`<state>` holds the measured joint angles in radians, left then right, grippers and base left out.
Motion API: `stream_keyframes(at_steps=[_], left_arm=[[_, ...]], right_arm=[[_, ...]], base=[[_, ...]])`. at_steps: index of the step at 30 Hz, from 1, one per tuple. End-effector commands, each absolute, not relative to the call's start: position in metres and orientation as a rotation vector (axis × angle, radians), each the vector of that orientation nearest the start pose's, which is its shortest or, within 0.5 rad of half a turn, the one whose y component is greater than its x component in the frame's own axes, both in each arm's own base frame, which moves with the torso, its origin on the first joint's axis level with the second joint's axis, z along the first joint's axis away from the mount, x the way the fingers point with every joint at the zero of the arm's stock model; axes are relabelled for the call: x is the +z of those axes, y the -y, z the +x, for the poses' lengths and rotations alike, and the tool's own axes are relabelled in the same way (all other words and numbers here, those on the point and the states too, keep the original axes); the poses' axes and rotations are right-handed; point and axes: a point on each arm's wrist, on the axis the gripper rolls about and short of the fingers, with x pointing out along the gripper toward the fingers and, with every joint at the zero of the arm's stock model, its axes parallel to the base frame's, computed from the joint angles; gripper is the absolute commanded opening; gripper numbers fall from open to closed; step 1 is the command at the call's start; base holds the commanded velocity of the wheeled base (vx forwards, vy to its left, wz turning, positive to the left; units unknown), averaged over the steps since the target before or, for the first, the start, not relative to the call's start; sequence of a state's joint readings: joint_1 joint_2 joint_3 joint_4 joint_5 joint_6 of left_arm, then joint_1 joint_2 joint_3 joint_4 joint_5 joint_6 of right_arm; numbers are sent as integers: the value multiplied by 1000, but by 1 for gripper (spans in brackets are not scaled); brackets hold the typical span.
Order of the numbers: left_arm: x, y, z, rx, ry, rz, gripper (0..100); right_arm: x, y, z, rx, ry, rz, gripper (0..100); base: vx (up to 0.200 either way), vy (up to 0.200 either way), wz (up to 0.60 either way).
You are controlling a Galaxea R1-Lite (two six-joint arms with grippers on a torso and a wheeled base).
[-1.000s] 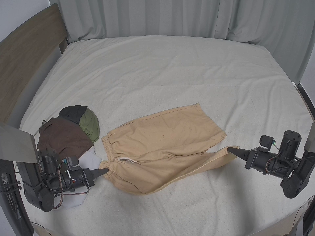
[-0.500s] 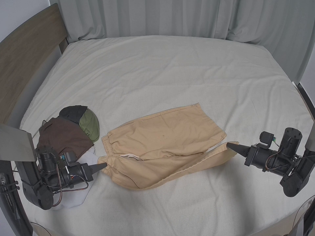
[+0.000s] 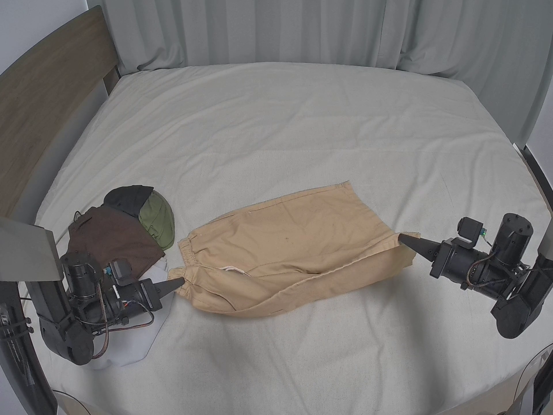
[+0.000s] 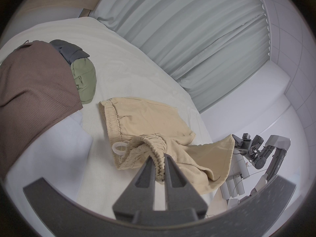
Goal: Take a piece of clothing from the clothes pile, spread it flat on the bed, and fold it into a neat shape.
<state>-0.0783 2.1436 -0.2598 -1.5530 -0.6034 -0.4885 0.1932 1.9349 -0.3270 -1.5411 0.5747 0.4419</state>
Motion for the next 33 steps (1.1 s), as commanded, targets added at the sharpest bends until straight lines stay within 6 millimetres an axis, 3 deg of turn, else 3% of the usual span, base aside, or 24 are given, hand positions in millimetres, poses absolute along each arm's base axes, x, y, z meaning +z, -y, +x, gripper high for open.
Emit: stream_keyframes(at_steps=[1,9,33], left_arm=[[32,33,274,-580,-476,-553,0],[35,32,280,-551,-452,-574,0],[45,26,301,-445,-354,-617,0]], right_arm=[[101,-67,274,751,-207,427,0],[112,-69,287,763,-143,416,0],[116,-80,336,789,-58,398,0]], base=[[0,0,0],[0,0,0],[0,0,0]])
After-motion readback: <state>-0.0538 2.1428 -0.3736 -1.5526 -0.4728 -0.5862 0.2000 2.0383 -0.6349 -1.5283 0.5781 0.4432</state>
